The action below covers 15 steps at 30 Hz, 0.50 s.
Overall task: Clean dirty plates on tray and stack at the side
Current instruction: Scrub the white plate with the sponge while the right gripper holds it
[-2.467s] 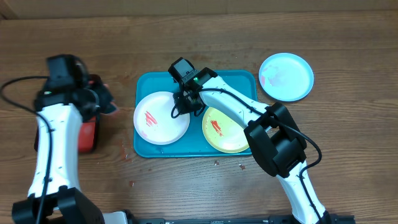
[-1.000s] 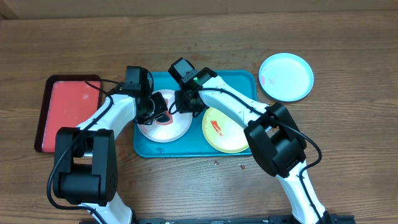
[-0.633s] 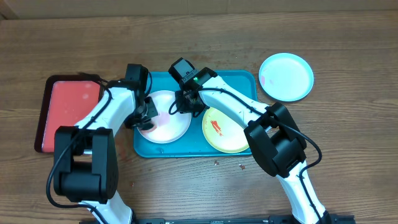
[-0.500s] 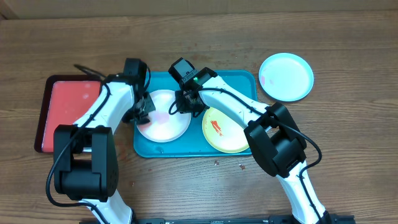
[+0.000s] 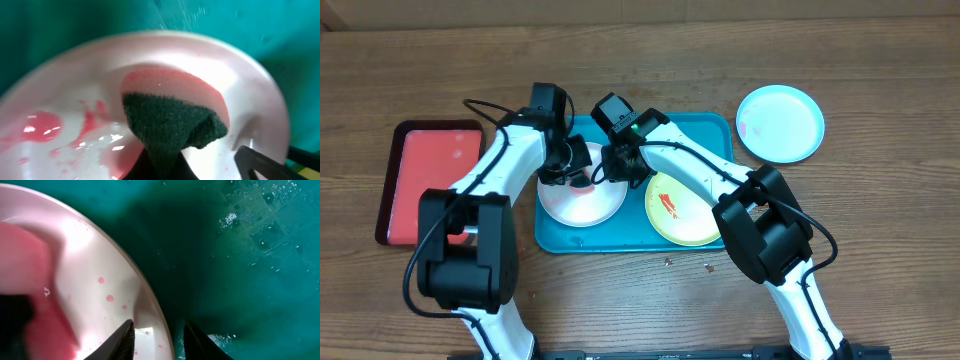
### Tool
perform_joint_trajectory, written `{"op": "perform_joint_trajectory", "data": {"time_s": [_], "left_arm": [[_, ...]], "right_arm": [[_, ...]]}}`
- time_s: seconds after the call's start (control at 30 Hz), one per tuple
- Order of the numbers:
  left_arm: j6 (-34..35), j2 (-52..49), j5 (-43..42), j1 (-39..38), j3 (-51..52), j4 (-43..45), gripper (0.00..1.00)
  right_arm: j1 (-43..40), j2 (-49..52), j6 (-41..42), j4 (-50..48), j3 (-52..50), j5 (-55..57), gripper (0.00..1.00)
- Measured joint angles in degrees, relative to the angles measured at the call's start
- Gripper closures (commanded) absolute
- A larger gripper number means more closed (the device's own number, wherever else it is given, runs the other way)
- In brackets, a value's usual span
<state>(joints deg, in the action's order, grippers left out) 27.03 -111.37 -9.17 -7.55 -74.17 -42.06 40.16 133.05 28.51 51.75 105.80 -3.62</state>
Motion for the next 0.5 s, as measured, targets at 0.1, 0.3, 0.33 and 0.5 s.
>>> {"op": "perform_joint_trajectory", "data": {"time_s": [0.1, 0.3, 0.33, 0.5], "left_arm": [[-0.7, -1.31, 0.22, -0.24, 0.04, -0.09, 0.96], [-2.16, -1.53, 5.99, 1.18, 0.02, -0.76, 0.96], [-2.36, -1.53, 7.78, 1.6, -0.04, -1.29, 0.96], [-3.5, -1.53, 15.1, 2.97, -0.2, -3.5, 0.96]], "right_arm": [[0.0, 0.0, 0.0, 0.2, 0.0, 0.02, 0.66], [0.0, 0.0, -0.04, 0.83, 0.0, 0.02, 0.71], [0.0, 0.0, -0.11, 0.83, 0.0, 0.04, 0.71], [-0.02, 0.0, -0.02, 1.09, 0.0, 0.2, 0.74]]}}
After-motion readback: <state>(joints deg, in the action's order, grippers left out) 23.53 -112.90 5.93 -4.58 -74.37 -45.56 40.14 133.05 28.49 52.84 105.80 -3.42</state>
